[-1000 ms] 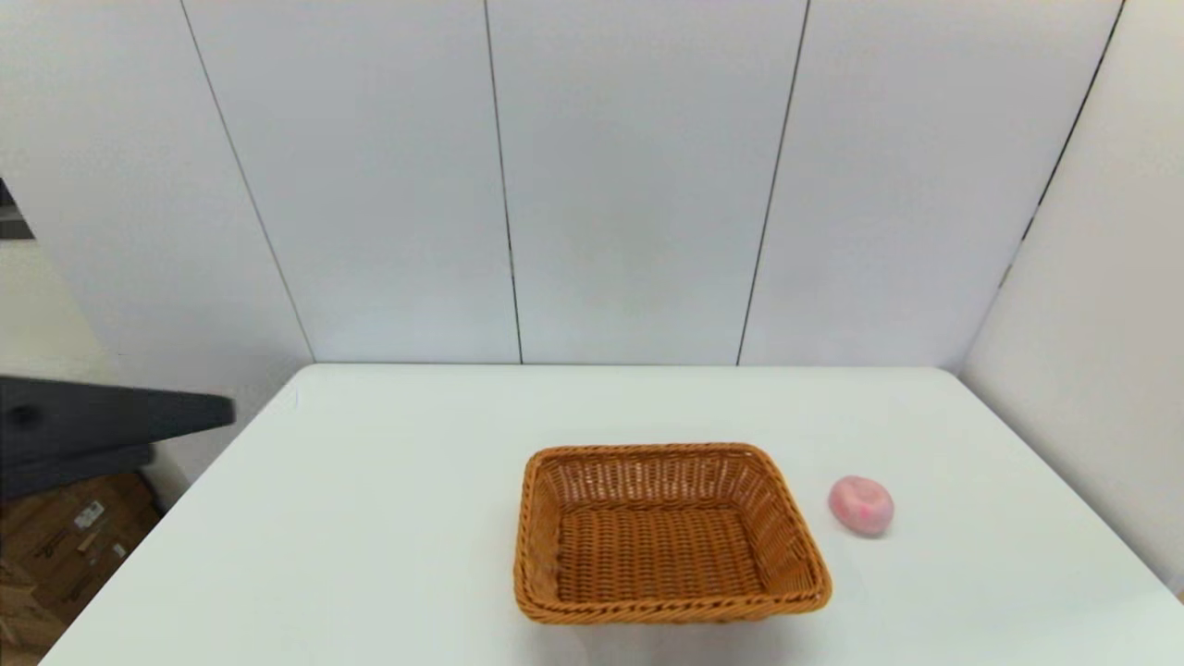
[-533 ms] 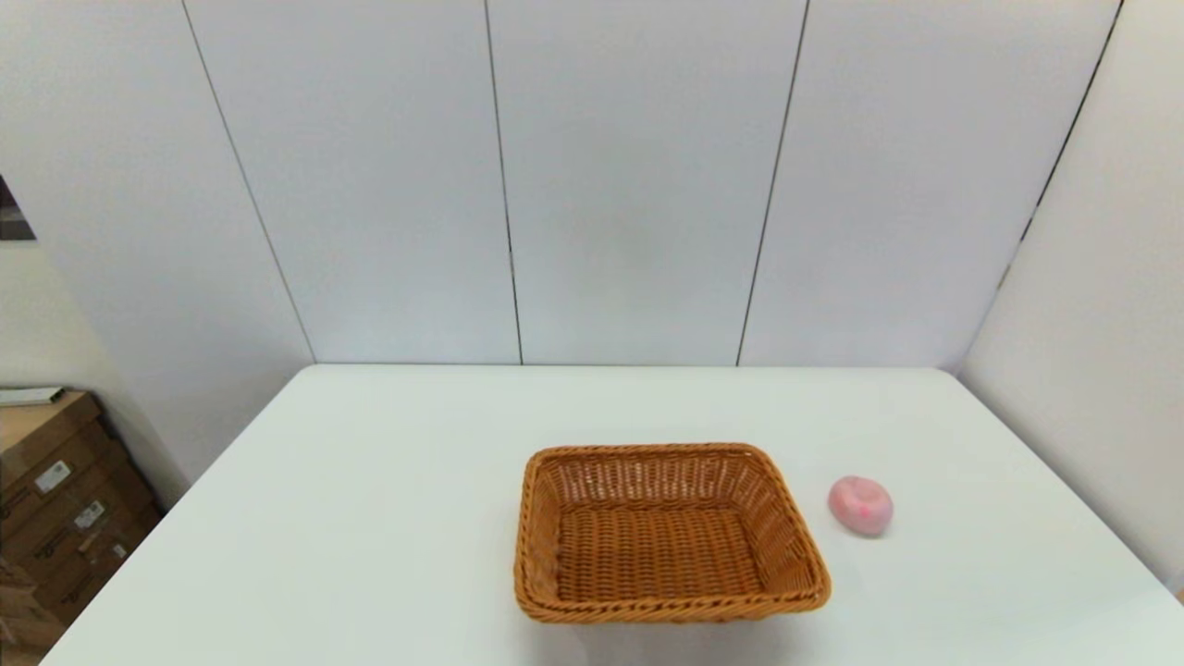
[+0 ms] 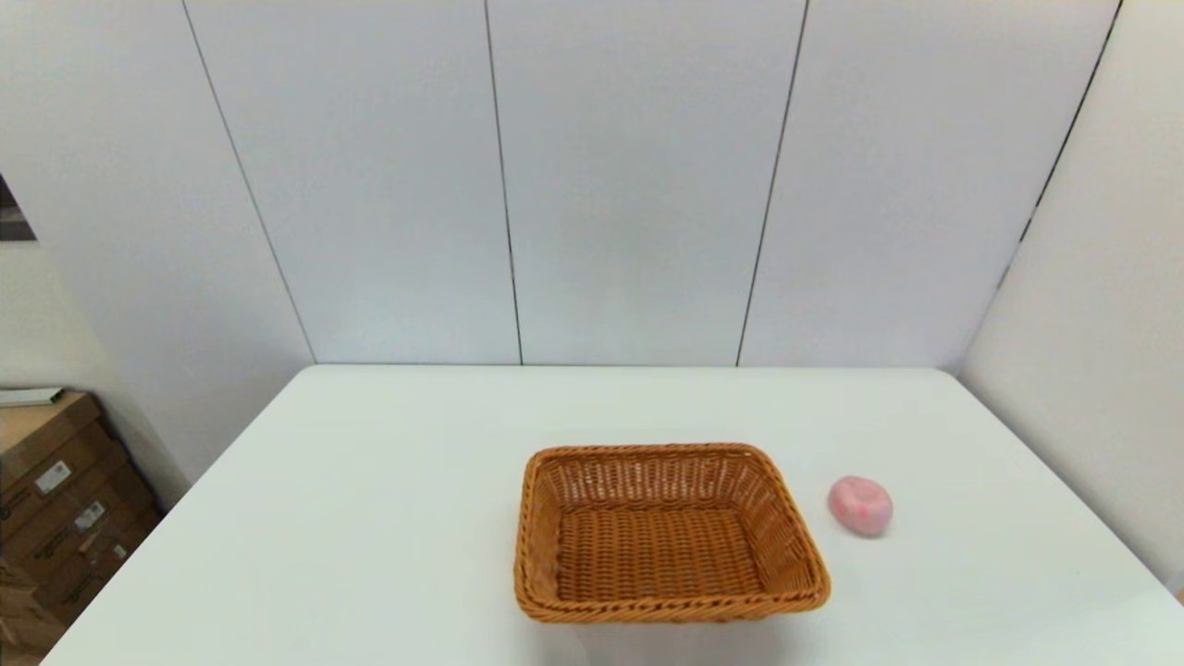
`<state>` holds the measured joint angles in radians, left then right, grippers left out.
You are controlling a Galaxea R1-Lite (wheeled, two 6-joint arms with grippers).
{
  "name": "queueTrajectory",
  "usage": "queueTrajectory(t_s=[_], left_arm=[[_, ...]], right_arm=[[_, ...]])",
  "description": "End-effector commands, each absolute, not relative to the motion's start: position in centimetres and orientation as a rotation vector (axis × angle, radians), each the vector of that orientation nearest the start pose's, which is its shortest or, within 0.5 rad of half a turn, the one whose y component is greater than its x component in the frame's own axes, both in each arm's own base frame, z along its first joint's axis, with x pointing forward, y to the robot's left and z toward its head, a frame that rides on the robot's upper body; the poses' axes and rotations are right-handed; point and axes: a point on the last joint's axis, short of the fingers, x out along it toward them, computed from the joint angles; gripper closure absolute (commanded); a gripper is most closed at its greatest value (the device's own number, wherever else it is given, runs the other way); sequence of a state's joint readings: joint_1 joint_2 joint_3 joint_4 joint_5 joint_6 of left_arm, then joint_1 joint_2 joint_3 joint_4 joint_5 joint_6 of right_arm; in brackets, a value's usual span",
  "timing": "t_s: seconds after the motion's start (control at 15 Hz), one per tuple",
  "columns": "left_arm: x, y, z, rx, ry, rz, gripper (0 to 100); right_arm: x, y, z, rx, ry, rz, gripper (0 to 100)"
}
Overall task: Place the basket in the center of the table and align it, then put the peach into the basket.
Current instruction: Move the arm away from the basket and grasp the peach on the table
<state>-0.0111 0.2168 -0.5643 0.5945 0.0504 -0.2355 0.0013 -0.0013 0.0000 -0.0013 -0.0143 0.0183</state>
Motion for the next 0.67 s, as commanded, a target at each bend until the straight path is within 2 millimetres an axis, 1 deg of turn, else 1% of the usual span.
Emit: queueTrajectory(t_s=[0.07, 0.13, 0.27, 0.47, 0.67], left_arm=[[-5.4, 0.1, 11.0, -0.194, 0.169, 0.072, 0], [-4.7, 0.1, 9.6, -0.185, 0.164, 0.073, 0], [-3.4, 0.1, 8.1, -0.181, 0.132, 0.071, 0], [-2.9, 0.1, 8.3, -0.179, 0.047, 0.057, 0], [-2.7, 0.1, 8.2, -0.174, 0.022, 0.050, 0]], right_arm=[[-2.3, 0.0, 7.6, 0.018, -0.002, -0.012, 0], [-2.3, 0.0, 7.6, 0.018, -0.002, -0.012, 0], [-2.3, 0.0, 7.6, 0.018, -0.002, -0.012, 0], [-2.3, 0.0, 7.6, 0.015, -0.002, -0.012, 0], [-2.3, 0.0, 7.6, 0.015, -0.002, -0.012, 0]])
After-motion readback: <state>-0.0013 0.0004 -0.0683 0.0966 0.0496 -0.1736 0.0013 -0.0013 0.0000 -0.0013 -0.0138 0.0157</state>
